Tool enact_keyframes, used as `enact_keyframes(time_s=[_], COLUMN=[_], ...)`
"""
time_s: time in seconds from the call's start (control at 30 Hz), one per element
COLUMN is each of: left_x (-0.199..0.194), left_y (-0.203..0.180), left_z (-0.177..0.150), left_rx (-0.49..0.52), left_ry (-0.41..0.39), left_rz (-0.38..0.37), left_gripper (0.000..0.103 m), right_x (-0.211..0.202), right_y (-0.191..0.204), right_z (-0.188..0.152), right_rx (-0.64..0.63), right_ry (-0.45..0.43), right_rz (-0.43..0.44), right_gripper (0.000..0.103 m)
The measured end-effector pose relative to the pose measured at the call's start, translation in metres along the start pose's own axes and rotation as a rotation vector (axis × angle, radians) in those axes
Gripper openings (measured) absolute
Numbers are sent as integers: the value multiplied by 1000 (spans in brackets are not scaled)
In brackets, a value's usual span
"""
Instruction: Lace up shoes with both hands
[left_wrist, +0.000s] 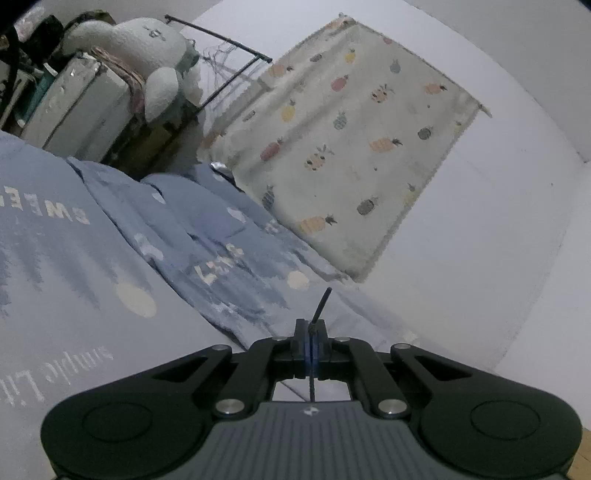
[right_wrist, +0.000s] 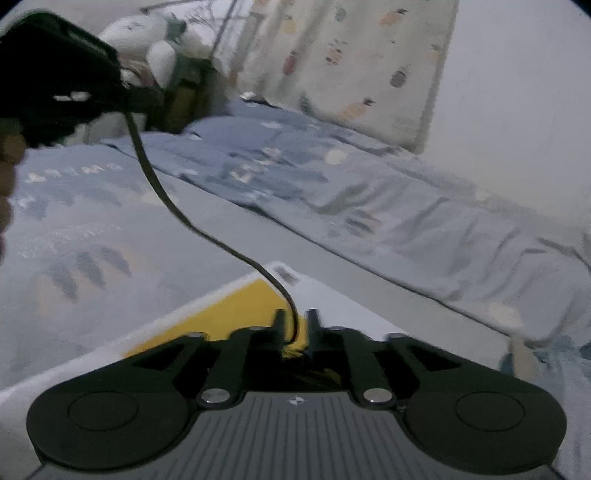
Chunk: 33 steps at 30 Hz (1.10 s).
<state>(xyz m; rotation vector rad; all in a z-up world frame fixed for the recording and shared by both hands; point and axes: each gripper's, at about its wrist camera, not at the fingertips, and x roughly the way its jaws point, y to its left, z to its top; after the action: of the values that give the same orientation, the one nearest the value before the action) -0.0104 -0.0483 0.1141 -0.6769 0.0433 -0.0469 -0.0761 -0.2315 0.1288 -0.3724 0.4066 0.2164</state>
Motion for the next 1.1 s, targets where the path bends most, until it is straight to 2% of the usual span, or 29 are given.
enact_keyframes(time_s=[0.03, 0.07, 0.17, 0.23, 0.4, 0.47, 0.53, 0.67, 0.77, 0.93, 1.07, 1.1], left_x=[-1, -3, 0, 6, 17, 22, 23, 17, 10, 1, -3, -3], left_y=[2, 3, 7, 2, -12, -25, -46, -78, -93, -107, -110, -111], left_z=[2, 5, 8, 4, -10, -24, -44, -77, -96, -122, -129, -130], left_rx=[-3, -7, 13, 64, 159, 234, 353, 532, 648, 774, 800, 805], left_ry=[-15, -30, -23, 23, 112, 183, 242, 299, 314, 327, 313, 311], left_rz=[23, 48, 103, 119, 110, 53, -17, -136, -191, -227, -236, -240], left_gripper=[0, 0, 0, 0, 0, 0, 0, 0, 0, 0, 0, 0], right_x=[-3, -6, -12, -15, -24, -30, -36, -41, -42, -41, -34, -33], right_y=[0, 0, -3, -10, -40, -52, -64, -89, -105, -109, -101, -101], right_z=[1, 2, 4, 4, 7, 7, 8, 7, 6, 7, 9, 7], right_rx=[0, 2, 33, 91, 275, 367, 459, 652, 726, 728, 696, 700], right_ry=[-13, -22, -35, -40, -100, -150, -197, -258, -267, -236, -183, -173], right_rz=[27, 56, 144, 184, 233, 225, 231, 270, 286, 347, 343, 337], right_gripper=[41, 47, 48, 48, 50, 54, 54, 57, 57, 55, 40, 39])
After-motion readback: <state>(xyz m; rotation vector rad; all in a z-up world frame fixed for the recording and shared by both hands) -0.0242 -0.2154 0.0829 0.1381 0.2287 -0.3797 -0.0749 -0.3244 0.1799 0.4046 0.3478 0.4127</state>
